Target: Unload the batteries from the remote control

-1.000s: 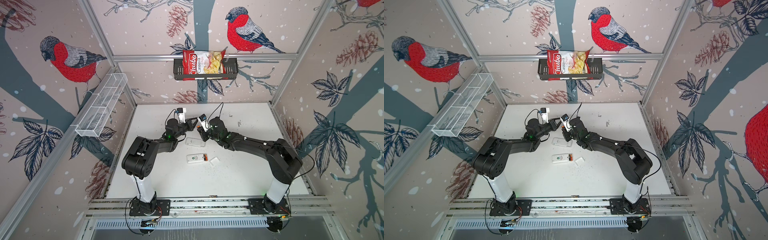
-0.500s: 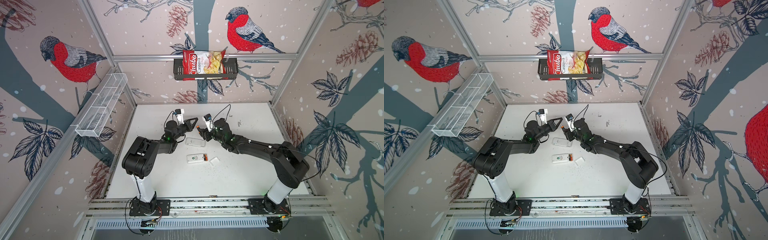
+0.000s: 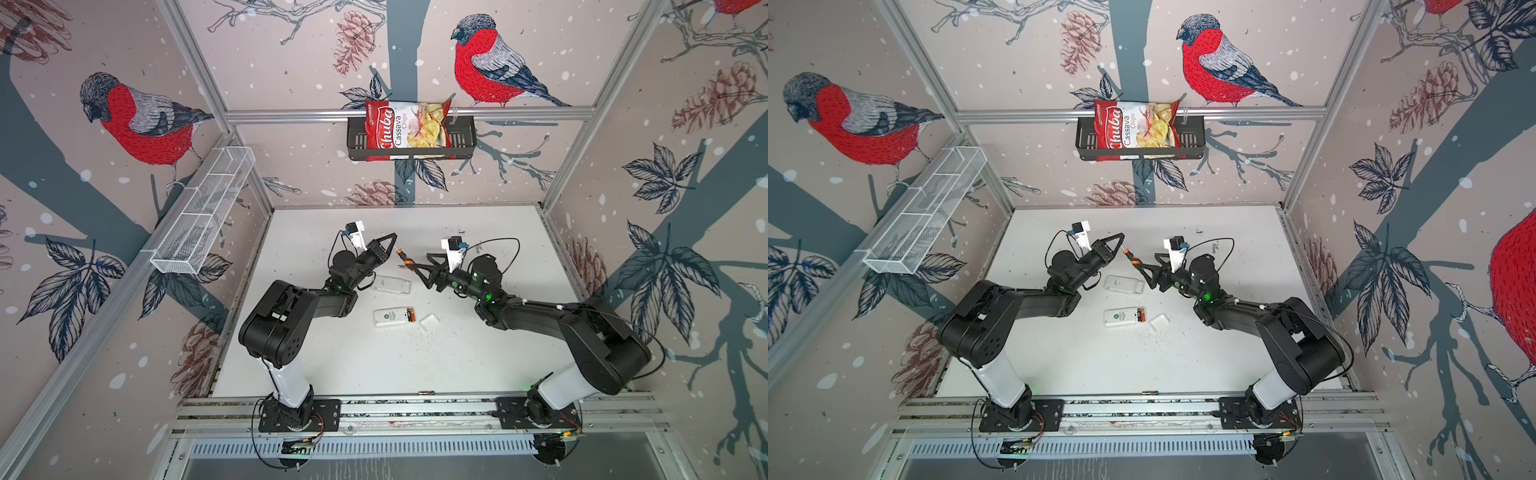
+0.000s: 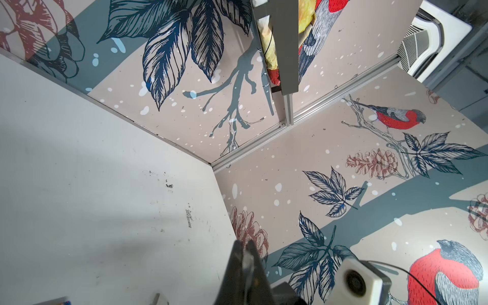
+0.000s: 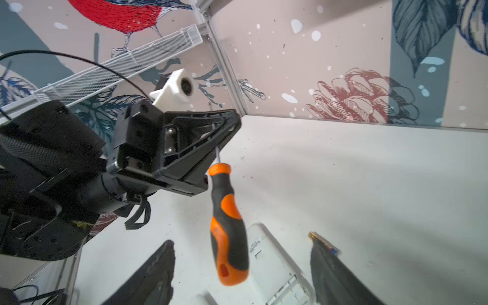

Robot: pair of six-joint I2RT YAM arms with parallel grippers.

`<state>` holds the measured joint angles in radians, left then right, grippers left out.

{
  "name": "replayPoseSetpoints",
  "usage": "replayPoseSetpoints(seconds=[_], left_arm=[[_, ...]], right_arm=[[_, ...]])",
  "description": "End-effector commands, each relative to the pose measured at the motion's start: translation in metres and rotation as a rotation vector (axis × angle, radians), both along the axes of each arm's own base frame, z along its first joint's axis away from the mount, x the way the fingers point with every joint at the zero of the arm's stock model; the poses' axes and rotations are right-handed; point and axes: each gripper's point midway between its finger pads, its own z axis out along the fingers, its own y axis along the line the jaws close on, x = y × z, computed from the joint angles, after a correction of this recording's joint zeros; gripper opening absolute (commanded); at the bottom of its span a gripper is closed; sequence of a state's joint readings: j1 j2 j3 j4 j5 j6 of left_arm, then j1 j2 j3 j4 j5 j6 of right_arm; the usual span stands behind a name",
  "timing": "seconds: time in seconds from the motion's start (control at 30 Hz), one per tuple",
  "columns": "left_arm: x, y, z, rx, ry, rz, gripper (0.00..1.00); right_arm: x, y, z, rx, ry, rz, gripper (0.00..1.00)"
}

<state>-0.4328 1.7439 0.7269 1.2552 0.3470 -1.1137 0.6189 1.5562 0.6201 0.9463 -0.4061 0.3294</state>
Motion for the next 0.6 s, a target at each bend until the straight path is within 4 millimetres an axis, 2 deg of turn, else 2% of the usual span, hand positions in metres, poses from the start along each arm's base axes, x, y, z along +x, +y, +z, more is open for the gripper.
replayPoseSetpoints(seconds=[0.0,0.3,0.57], left_arm=[[0.003,-0.002,0.004,-0.003,0.052,0.062,0.0],[-0.008,0.003,0.013,-0.076,0.087,0.132,0.0],[-0.022,0.003,0.04,-0.192,0.001,0.128,0.0]], right_arm=[[-0.01,0.005,0.026,0.097,-0.067,0.052,0.8],[-0.018,0.007,0.043,0.193,-0.082,0.117,0.78],[-0.019,0.009,0.056,0.34,-0.038,0.193,0.76]])
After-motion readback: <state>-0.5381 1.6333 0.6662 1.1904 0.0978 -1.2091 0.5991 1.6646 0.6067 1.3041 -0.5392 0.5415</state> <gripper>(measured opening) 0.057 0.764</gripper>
